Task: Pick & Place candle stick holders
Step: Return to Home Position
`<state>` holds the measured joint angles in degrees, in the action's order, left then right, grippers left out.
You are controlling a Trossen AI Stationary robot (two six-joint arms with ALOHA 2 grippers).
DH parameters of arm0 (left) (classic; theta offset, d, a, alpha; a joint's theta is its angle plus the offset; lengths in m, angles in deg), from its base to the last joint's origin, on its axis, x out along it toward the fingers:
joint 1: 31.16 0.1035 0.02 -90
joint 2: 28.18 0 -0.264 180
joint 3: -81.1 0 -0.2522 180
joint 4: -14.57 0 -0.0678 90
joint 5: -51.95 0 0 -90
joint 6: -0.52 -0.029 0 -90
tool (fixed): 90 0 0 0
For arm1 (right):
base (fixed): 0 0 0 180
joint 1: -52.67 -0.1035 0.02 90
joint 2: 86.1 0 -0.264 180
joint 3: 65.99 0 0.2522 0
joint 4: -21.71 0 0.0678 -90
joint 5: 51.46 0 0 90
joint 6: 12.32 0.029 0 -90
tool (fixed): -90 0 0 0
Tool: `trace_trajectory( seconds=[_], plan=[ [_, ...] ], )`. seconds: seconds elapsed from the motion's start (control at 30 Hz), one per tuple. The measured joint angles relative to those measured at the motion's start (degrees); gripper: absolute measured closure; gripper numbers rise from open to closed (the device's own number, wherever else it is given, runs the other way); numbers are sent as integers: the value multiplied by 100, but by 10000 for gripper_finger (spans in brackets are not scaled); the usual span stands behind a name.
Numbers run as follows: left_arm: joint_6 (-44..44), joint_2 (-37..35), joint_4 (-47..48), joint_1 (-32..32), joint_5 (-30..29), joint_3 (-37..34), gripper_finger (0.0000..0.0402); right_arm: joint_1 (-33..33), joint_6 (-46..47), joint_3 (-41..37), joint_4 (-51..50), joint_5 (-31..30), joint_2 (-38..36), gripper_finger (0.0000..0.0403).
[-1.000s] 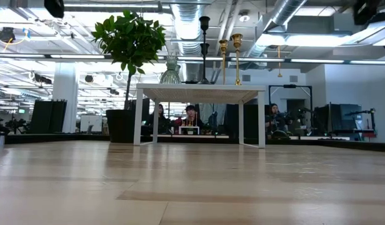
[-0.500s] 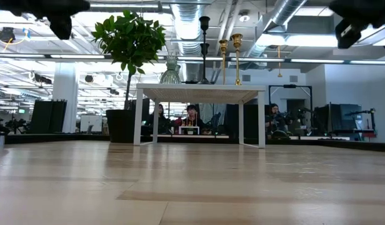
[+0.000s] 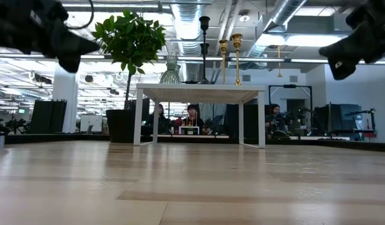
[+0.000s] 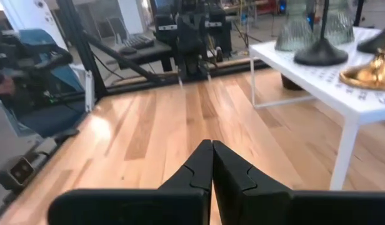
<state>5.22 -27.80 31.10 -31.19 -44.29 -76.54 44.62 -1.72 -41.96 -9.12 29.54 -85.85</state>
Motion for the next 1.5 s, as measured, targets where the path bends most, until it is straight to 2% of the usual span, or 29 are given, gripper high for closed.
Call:
trace_trajectory(
  seconds=[0.2,0.53,1.5],
  plan=[
    [-282,-3,-936,1,-13,-830,398,159,1,-174,9,12,-2,403],
    [-587,83,-927,0,206,-828,398,185,-24,-446,4,9,46,403],
    [-532,85,-927,2,157,-826,390,288,147,-448,-14,-6,83,403]
  ],
)
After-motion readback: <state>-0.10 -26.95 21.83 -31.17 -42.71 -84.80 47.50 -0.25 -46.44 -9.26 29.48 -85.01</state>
